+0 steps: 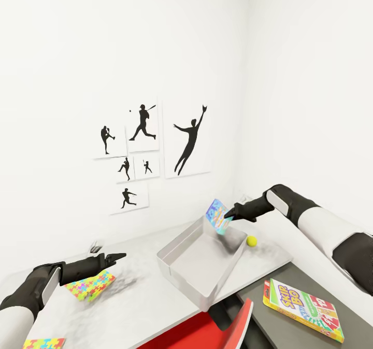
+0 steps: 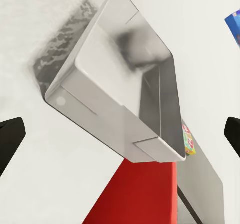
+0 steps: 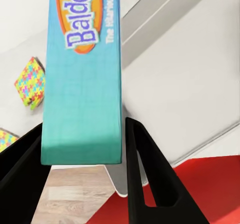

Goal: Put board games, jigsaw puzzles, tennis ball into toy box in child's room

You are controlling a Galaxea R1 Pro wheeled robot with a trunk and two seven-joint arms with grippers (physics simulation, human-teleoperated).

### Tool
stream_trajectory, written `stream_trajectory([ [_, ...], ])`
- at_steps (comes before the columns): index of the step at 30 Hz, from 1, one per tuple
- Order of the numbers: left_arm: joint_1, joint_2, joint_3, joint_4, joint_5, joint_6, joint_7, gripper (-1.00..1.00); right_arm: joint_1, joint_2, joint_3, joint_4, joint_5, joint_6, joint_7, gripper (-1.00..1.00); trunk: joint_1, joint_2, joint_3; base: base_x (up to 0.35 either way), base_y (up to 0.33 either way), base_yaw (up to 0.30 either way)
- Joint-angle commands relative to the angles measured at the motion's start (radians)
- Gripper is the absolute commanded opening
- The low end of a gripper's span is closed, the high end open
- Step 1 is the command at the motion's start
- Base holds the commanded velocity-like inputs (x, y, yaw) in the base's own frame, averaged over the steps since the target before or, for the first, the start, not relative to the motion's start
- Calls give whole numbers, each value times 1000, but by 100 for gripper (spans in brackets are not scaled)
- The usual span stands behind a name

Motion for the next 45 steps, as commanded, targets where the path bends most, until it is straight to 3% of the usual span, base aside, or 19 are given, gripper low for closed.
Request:
stream_trajectory([
  [1, 0, 0, 1, 0, 3, 8, -2, 100, 0, 0, 2, 0, 5, 0, 11, -100, 0, -1, -1, 0, 0, 0],
  [13, 0, 0, 1, 0, 3, 8, -2, 100, 4, 2, 2, 10, 0, 11, 44, -100, 0, -1, -1, 0, 0, 0],
  [16, -1, 0, 1, 0, 3, 8, -2, 100, 5, 28, 5, 26, 2, 18, 67, -100, 0, -1, -1, 0, 0, 0],
  [20, 0, 0, 1, 0, 3, 8, -2, 100, 5, 81, 7, 55, 7, 59, 104, -100, 0, -1, -1, 0, 0, 0],
  [25, 0, 1, 1, -1, 3, 8, -4, 100, 5, 109, 9, 97, 9, 64, 115, -100, 0, -1, -1, 0, 0, 0],
  [45, 0, 3, 1, -1, 0, 10, -66, 100, 73, 114, 12, 122, 14, 64, 117, -100, 0, -1, -1, 0, 0, 0],
])
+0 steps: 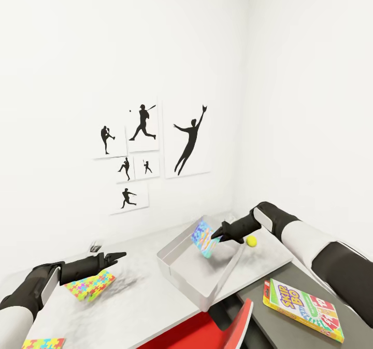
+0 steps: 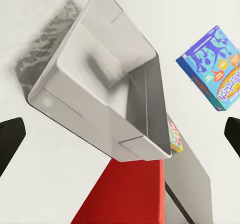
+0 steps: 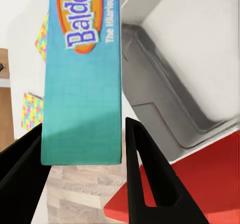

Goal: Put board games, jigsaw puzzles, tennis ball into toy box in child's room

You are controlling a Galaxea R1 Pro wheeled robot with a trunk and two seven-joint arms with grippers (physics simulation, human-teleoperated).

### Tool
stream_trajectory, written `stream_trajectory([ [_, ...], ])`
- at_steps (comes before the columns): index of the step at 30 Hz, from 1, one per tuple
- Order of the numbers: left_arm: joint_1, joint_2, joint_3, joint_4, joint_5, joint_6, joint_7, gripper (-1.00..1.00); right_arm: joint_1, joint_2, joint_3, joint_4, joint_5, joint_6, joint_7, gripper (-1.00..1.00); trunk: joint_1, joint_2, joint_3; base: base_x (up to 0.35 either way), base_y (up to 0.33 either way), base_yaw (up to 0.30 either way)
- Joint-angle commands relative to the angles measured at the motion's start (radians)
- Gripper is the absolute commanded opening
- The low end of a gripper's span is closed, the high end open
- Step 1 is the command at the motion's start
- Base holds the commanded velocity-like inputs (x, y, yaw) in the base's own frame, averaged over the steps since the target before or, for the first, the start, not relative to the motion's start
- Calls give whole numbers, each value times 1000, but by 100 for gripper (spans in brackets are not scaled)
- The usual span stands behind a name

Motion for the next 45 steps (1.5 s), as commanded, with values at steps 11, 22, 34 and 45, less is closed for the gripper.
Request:
stream_trajectory([
  [11, 0, 2, 1, 0, 4, 8, -3, 100, 10, 0, 3, 15, 8, 1, -1, -100, 0, -1, 0, 0, 0, 0],
  [22, 0, 4, 2, 0, 5, 9, -4, 100, 10, -6, 3, 24, 28, 1, -5, -100, 0, -1, 0, 0, 0, 0],
  [34, 0, 5, 3, 0, 6, 10, -4, 100, 10, -50, -12, 17, 18, 1, 9, -100, 0, -1, 0, 0, 0, 0],
  [45, -1, 4, 2, -1, 2, 21, -83, 100, 10, -37, -53, 12, 14, -31, -3, -100, 0, -1, 0, 0, 0, 0],
])
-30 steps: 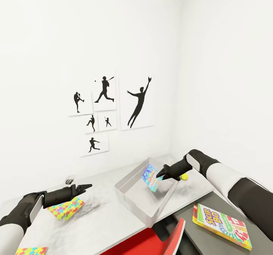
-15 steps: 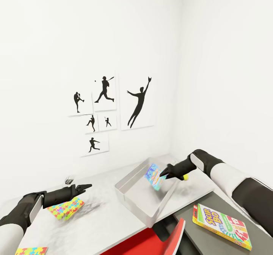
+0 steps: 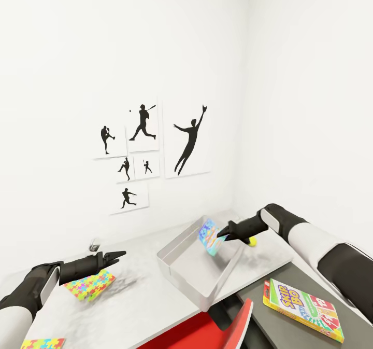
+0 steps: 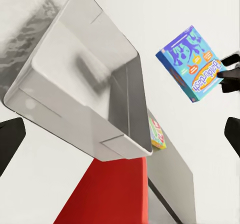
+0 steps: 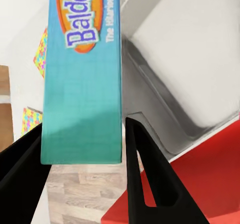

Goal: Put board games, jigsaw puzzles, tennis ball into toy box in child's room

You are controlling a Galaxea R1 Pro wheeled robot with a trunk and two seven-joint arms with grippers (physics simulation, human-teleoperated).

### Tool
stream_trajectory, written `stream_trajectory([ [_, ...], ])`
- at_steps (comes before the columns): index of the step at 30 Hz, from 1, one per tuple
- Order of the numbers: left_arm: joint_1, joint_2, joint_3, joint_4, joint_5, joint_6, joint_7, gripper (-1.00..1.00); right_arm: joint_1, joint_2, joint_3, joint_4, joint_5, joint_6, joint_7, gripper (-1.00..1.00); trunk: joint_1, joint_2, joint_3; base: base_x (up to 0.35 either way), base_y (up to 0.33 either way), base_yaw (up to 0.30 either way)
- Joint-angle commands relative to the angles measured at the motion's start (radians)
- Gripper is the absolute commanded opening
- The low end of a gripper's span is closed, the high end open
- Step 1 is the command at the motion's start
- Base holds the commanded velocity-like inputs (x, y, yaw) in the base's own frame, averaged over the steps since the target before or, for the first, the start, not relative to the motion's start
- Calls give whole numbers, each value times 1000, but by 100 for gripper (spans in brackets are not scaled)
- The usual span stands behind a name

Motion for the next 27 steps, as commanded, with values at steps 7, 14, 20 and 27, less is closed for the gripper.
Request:
stream_trajectory([
  [7, -1, 4, 1, -1, 2, 16, -10, 100, -1, -2, -87, -1, 5, -17, 15, -100, 0, -1, -1, 0, 0, 0],
  [14, -1, 44, 4, -1, 4, 39, -11, 100, 0, -6, -146, -1, 7, -28, 6, -100, 0, -1, -3, 0, 0, 0],
  [20, -3, 55, 3, -10, 4, 56, -12, 100, 0, -5, -151, -1, 8, -28, 3, -100, 0, -1, -12, 0, 0, 0],
  [27, -3, 59, -1, -35, 5, 84, -20, 100, -1, -13, -151, -2, 10, -17, 1, -100, 0, -1, -23, 0, 0, 0],
])
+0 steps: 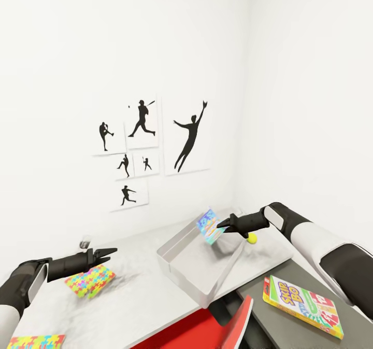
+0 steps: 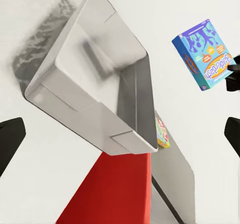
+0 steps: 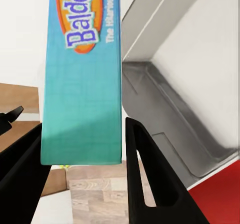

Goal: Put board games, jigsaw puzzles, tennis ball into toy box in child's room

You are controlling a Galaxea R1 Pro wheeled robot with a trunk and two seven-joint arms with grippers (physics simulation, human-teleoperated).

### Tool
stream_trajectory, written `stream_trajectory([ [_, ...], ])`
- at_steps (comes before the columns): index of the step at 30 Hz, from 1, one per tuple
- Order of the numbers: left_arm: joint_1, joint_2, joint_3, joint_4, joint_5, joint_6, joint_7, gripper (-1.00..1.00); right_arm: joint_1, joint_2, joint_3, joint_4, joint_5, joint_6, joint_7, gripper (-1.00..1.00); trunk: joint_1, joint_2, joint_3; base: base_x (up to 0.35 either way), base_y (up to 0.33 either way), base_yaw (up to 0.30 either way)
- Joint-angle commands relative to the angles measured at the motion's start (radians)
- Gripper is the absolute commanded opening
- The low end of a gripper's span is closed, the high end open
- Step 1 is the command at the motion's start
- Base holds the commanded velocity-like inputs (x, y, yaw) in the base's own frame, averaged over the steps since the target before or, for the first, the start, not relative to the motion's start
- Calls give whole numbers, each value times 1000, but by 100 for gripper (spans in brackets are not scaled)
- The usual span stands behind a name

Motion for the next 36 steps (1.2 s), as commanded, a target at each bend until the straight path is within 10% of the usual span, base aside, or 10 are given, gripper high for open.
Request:
stream_trajectory([
  [1, 0, 0, 0, 0, 2, 10, -11, 100, 0, -1, 3, 0, 5, 1, 9, -100, 0, -1, -2, 0, 0, 0],
  [27, 0, 3, -1, -2, -1, 15, -69, 100, -28, -3, 3, -1, 10, 12, 5, -100, 0, -1, -45, 0, 0, 0],
  [36, 0, 3, -1, -3, -1, 15, -69, 100, -88, 3, 1, -1, 7, 15, -114, -100, 0, -1, -59, 0, 0, 0],
])
